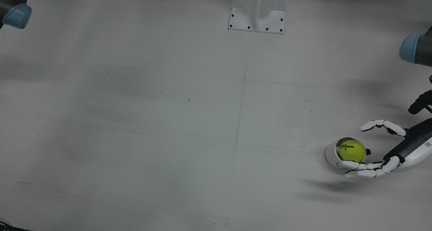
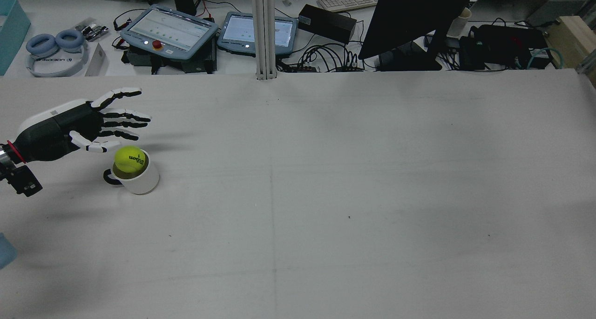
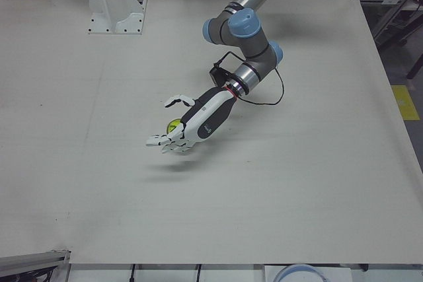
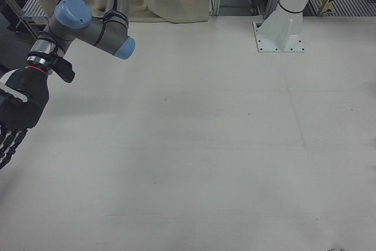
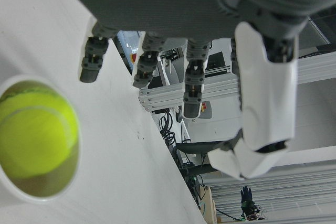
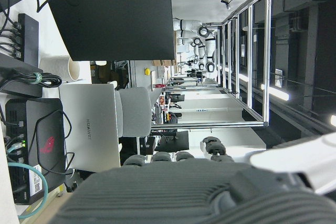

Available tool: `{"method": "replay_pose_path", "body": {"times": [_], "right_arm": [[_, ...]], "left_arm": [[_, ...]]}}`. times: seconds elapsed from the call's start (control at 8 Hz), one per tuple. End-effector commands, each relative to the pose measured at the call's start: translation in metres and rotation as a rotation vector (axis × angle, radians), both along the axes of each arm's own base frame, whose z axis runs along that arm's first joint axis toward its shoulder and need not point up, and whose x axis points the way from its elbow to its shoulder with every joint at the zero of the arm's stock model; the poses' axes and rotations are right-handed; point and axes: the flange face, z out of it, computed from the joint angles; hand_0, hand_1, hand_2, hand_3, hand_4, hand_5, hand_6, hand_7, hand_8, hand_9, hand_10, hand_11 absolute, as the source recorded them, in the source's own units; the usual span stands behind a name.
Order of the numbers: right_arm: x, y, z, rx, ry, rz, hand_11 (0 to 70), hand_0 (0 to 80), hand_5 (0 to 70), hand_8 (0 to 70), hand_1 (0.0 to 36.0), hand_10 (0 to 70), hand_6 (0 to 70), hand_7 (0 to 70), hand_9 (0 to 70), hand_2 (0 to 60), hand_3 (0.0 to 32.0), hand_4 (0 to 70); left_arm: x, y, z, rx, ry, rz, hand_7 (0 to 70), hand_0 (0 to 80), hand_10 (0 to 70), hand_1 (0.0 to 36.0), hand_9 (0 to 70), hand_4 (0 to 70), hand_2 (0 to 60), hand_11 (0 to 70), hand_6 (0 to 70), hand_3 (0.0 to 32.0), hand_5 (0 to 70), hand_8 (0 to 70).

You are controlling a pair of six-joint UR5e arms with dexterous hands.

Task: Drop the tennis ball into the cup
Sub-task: 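Withdraw the open left hand away from the mug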

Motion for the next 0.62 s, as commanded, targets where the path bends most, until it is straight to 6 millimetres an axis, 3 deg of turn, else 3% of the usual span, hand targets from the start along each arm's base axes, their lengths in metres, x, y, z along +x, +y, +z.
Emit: {"method": "replay_pose_path", "body": {"times": [0.0, 0.25, 0.38, 0.5], "right_arm": [[0.0, 0.0, 0.0, 0.0, 0.0, 0.0, 0.0, 0.0, 0.0, 0.0, 0.0, 0.0, 0.0, 0.0, 0.0, 0.0, 0.0, 0.0], [0.0, 0.0, 0.0, 0.0, 0.0, 0.0, 0.0, 0.0, 0.0, 0.0, 0.0, 0.0, 0.0, 0.0, 0.0, 0.0, 0.0, 0.0], [0.0, 0.0, 0.0, 0.0, 0.0, 0.0, 0.0, 0.0, 0.0, 0.0, 0.0, 0.0, 0.0, 0.0, 0.0, 0.0, 0.0, 0.0], [0.0, 0.0, 0.0, 0.0, 0.0, 0.0, 0.0, 0.0, 0.0, 0.0, 0.0, 0.0, 0.0, 0.0, 0.0, 0.0, 0.0, 0.0]], "left_arm": [[-0.011, -0.005, -0.005, -0.043, 0.06, 0.007, 15.7, 59.0, 11.7, 29.7, 7.1, 0.0, 33.7, 19.4, 29.2, 32.0, 18.4, 22.0], [-0.163, -0.051, -0.011, -0.095, 0.088, -0.236, 14.7, 61.3, 12.2, 31.4, 7.5, 0.0, 38.9, 20.3, 41.1, 32.0, 21.3, 24.5], [-0.22, -0.064, -0.021, -0.108, 0.081, -0.327, 15.9, 64.1, 12.9, 34.1, 7.9, 0.0, 41.8, 21.5, 41.5, 32.0, 21.7, 23.9], [-0.243, -0.071, -0.024, -0.129, 0.074, -0.365, 22.7, 71.8, 13.4, 35.9, 9.7, 0.0, 40.2, 22.5, 18.3, 32.0, 17.2, 19.4]]}}
